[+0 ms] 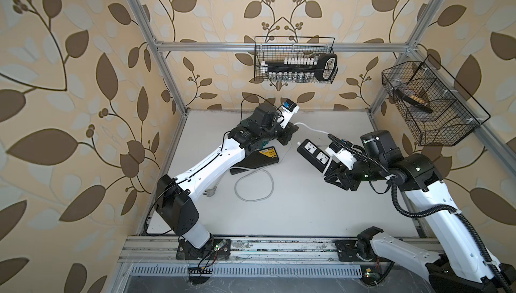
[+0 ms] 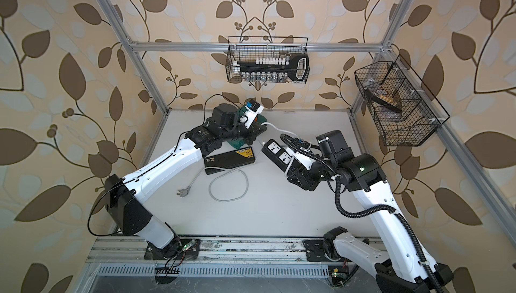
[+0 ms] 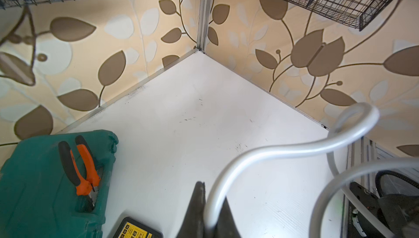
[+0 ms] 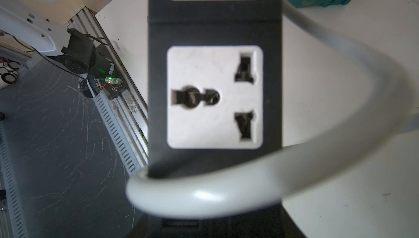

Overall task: Unwrap the cord wrapped around the power strip
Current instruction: Unwrap the power cord from the power strip.

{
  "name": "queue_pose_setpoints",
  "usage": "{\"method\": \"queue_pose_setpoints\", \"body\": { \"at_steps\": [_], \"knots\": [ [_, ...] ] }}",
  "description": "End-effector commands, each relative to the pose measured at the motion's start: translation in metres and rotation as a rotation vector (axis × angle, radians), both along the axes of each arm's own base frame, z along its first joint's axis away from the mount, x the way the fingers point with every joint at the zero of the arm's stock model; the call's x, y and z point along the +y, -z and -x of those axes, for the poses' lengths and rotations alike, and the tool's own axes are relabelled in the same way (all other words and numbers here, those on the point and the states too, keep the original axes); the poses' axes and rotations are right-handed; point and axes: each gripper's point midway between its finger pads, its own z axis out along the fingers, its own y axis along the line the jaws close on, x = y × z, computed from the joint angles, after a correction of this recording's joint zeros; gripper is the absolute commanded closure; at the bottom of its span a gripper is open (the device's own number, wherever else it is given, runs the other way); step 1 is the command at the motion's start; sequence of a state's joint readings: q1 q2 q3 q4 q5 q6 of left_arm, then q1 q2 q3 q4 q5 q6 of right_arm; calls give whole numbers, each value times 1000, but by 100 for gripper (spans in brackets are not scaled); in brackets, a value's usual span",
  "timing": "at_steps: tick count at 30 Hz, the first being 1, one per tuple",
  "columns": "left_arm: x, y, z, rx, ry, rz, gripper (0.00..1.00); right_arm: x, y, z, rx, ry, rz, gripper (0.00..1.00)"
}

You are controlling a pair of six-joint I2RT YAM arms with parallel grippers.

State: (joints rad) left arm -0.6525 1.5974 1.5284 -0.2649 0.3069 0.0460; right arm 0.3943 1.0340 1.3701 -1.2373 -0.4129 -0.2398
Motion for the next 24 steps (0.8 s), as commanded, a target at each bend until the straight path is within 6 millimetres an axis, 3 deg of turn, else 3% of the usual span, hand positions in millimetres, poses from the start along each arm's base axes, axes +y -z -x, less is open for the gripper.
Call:
{"method": "queue_pose_setpoints", "body": {
  "at_steps": [1,6,9,10,11,16,18,21,24],
  "knots": [
    [1,-16,-5,-5,-15,33,100,11,-33,10,-53,-48,-111,100],
    [-2,34,-1,105,31,-77,99,8,-70,2,-186,-40,-118,100],
    [-5,52,9,152,79,-93,82,0,-89,-11,-274,0,-73,100],
    [-6,53,12,155,95,-84,71,-4,-95,-17,-305,25,-54,100],
    [-8,50,18,150,124,-70,59,-8,-99,-23,-329,49,-35,100],
    [-11,12,43,18,246,37,35,-21,-113,-49,-415,156,16,100],
    [-9,-4,56,-53,299,78,31,-23,-120,-56,-432,193,13,100],
    [-14,-32,93,-186,429,169,26,-25,-131,-63,-447,239,-6,100],
    [-31,-47,131,-309,552,225,20,-25,-137,-68,-443,267,-27,100]
  ]
}}
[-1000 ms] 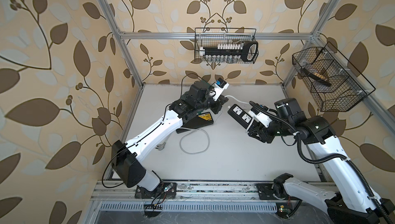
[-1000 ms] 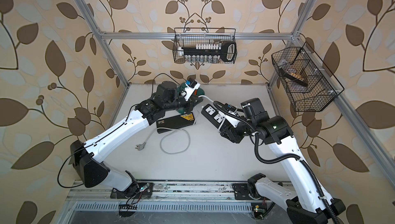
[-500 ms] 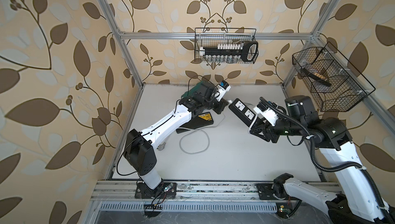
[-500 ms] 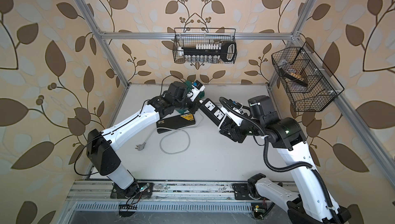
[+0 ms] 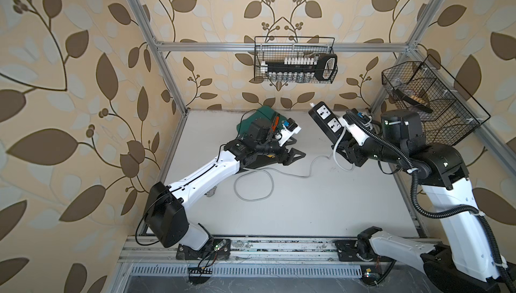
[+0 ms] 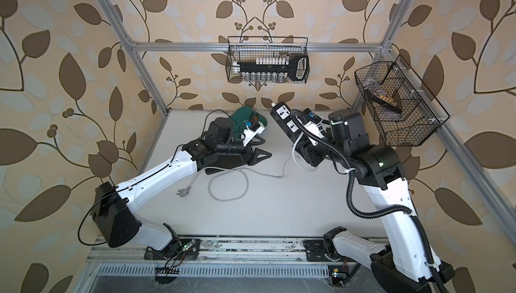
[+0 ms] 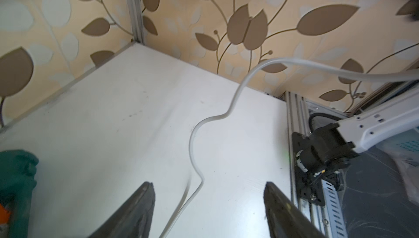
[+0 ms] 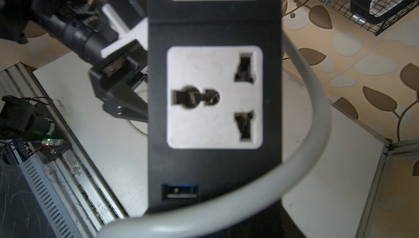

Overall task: Unwrap the cord wrapped around the power strip
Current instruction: Unwrap the power cord from the power strip.

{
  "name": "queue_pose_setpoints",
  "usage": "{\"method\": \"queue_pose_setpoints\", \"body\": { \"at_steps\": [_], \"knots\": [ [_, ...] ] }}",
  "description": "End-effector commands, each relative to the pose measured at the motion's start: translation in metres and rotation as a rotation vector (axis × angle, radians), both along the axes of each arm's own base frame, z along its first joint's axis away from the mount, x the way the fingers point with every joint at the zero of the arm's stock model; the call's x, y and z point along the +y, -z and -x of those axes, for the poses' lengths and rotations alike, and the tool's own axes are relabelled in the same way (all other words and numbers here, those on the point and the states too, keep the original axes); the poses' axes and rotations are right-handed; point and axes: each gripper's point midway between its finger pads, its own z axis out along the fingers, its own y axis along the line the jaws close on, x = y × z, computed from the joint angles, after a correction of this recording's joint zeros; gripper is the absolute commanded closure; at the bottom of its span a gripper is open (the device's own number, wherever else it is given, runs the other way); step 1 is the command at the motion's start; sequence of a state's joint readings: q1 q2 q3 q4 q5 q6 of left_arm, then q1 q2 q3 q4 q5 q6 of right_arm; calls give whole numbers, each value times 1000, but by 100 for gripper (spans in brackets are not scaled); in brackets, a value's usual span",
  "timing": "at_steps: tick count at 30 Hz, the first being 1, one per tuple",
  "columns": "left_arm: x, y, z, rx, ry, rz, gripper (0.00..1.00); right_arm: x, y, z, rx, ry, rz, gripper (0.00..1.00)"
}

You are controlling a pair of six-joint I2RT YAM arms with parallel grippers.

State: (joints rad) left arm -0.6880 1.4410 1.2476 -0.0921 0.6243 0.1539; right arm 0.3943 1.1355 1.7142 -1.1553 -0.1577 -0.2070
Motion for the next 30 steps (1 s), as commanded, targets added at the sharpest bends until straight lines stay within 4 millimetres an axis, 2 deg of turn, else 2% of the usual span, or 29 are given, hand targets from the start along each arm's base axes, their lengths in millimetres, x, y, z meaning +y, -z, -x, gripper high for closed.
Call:
{"method": "queue_pose_setpoints", "body": {
  "at_steps": [1,7,8,9,11,13,15,21,26,30],
  "knots": [
    [-24,-65,54,-242,215,199,19,-4,-33,-9,-95,61,-60,100],
    [-51,-93,76,-154,264,306,19,-2,-33,-17,-86,81,-81,100],
    [-61,-83,75,-120,268,297,19,1,-32,-17,-78,74,-94,100],
    [-66,-83,78,-109,266,300,19,3,-32,-18,-72,72,-102,100],
    [-73,-83,73,-86,214,317,20,5,-32,-20,-67,71,-114,100],
    [-76,-85,57,-31,119,360,23,6,-33,-21,-68,72,-124,100],
    [-78,-88,51,10,91,401,28,7,-33,-22,-67,71,-130,100],
    [-90,-92,55,99,140,449,44,8,-30,-24,-63,72,-128,100],
    [-90,-87,58,93,152,435,67,4,-28,-24,-68,84,-114,100],
    [-87,-92,62,65,167,440,79,3,-25,-23,-65,87,-101,100]
  ]
}}
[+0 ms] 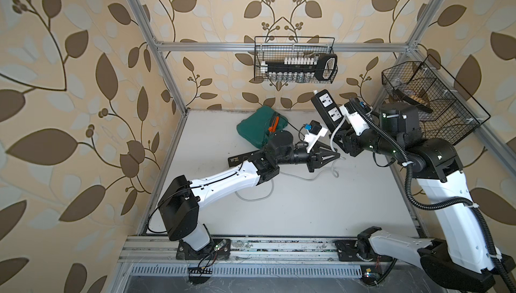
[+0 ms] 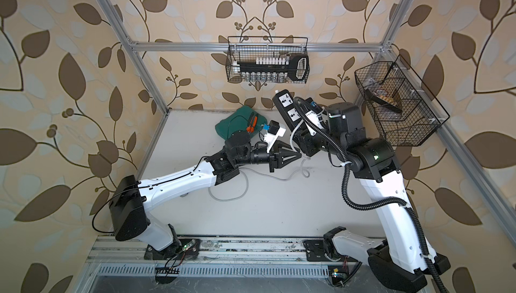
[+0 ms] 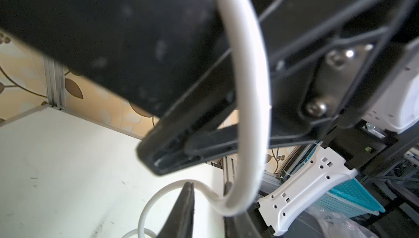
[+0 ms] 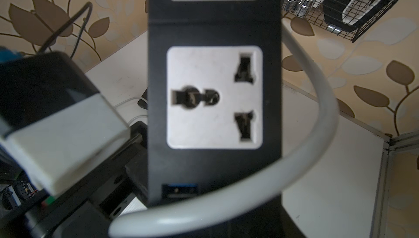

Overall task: Unwrap the cord wrapped around the power strip
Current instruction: Unwrap the power cord from the power strip.

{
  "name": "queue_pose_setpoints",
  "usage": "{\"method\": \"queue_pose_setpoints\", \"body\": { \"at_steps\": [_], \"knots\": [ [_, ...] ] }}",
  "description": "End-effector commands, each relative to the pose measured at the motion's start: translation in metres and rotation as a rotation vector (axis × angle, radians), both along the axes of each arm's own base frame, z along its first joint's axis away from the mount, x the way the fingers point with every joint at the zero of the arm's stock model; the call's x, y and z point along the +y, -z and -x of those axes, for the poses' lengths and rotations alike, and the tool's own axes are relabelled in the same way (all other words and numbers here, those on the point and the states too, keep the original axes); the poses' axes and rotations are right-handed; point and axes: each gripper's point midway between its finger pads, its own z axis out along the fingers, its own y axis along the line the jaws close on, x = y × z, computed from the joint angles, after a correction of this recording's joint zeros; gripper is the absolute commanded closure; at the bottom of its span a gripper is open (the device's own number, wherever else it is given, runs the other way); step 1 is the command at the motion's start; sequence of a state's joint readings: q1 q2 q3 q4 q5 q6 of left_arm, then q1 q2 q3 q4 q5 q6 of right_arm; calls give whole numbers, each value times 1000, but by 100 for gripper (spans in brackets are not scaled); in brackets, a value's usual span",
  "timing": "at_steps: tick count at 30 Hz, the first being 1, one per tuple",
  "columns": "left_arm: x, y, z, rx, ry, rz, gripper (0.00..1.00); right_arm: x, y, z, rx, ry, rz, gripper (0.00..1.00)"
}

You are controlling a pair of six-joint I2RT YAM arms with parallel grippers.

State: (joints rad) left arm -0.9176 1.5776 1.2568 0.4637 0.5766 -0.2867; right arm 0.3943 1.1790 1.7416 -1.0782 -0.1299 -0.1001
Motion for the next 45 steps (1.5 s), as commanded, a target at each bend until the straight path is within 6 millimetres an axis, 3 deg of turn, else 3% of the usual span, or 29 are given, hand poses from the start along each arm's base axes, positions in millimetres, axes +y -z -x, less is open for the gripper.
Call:
{"method": "queue_pose_setpoints", "body": {
  "at_steps": [1,5,8,13,16,21,24,28,31,37,41,45],
  "knots": [
    [5,-34,14,-73,30,80,83,-2,-10,-1,-49,11,-12,100],
    [8,-38,17,-93,38,82,100,-8,-6,-2,-54,31,21,100],
    [18,-38,20,-96,7,52,100,-18,3,-3,-50,50,74,100],
    [48,-36,27,-135,-69,-68,100,-37,47,2,46,62,153,100],
    [63,-35,27,-158,-81,-165,100,-36,75,11,100,12,197,100],
    [87,-43,2,-99,-102,-215,100,-34,118,38,215,-112,281,100],
    [97,-46,-23,-43,-130,-232,100,-29,124,55,230,-175,268,100],
    [96,-36,-53,41,-132,-251,100,-25,123,73,238,-238,255,100],
    [94,-29,-70,61,-139,-261,100,-27,112,79,207,-232,241,100],
    [93,16,-112,130,-166,-321,100,-31,73,88,115,-149,141,100],
    [77,48,-114,206,-57,-340,96,-43,46,86,47,-40,106,100],
    [49,81,-102,273,73,-351,88,-55,16,79,-11,66,76,100]
  ]
}}
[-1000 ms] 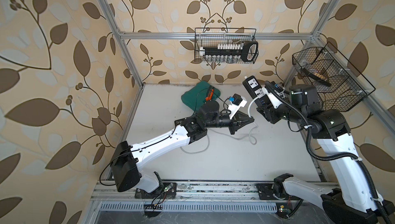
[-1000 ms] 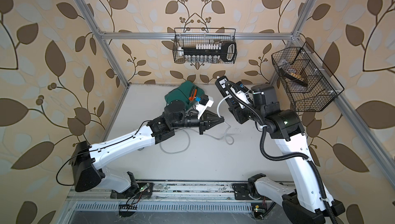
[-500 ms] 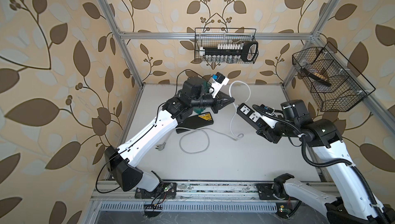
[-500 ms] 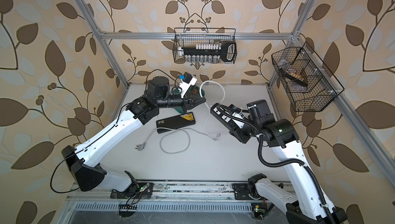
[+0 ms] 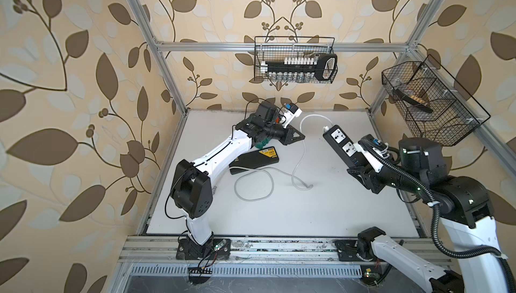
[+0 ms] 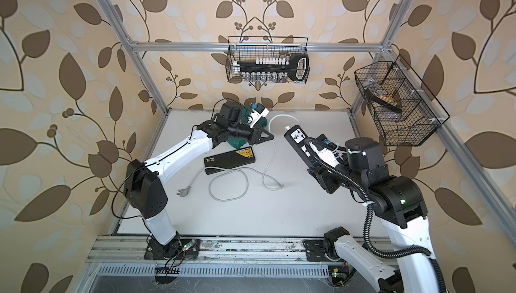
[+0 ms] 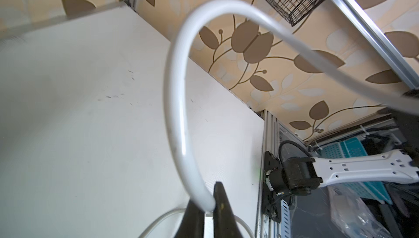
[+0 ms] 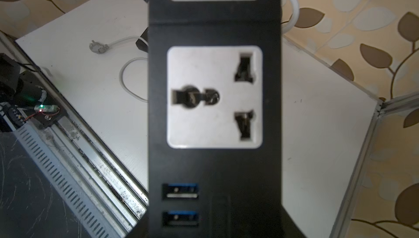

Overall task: Unwrap the cord wrapped around the power strip
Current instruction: Unwrap the power cord from the power strip.

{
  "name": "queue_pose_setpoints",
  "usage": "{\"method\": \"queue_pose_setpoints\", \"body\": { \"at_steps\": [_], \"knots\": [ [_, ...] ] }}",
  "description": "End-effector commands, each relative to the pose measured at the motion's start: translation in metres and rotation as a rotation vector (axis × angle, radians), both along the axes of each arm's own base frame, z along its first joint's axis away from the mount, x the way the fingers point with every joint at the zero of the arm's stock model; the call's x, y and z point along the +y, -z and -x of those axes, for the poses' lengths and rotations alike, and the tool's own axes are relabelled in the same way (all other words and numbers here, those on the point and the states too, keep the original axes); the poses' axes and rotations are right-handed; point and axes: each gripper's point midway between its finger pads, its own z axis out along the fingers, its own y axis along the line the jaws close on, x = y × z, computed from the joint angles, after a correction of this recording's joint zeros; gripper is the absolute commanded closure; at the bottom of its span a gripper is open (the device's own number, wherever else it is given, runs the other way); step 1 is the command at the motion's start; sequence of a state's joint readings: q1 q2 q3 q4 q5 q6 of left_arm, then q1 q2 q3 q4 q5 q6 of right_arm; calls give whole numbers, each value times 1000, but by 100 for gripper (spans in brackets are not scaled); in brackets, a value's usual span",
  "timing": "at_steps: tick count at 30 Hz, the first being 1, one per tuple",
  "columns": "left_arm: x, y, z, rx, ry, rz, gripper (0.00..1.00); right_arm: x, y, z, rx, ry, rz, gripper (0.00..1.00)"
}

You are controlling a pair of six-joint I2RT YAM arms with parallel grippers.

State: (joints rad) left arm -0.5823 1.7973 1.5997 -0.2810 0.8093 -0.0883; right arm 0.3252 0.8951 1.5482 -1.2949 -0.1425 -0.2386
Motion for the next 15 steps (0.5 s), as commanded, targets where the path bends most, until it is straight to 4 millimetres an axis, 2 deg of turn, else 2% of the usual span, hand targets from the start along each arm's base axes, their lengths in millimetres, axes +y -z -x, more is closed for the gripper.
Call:
{"method": "queue_pose_setpoints", "body": {
  "at_steps": [1,3,5,7,8,12,15],
  "knots": [
    [-31,-3,21,15,149,58,87,-5,-39,-9,-91,88,-73,100],
    [-52,13,28,37,202,30,87,-7,-51,-16,-95,118,-78,100],
    [-63,24,28,40,216,-4,82,-13,-51,-23,-78,162,-45,100],
    [-64,32,16,18,166,-43,53,-23,-41,-29,-45,215,1,100],
    [-60,34,10,-8,141,-60,46,-29,-36,-31,-30,250,23,100],
    [-39,14,3,-124,87,-78,16,-53,-18,-36,-1,377,88,100],
    [-22,-14,14,-210,79,-62,6,-68,-2,-43,24,450,118,100]
  ]
}}
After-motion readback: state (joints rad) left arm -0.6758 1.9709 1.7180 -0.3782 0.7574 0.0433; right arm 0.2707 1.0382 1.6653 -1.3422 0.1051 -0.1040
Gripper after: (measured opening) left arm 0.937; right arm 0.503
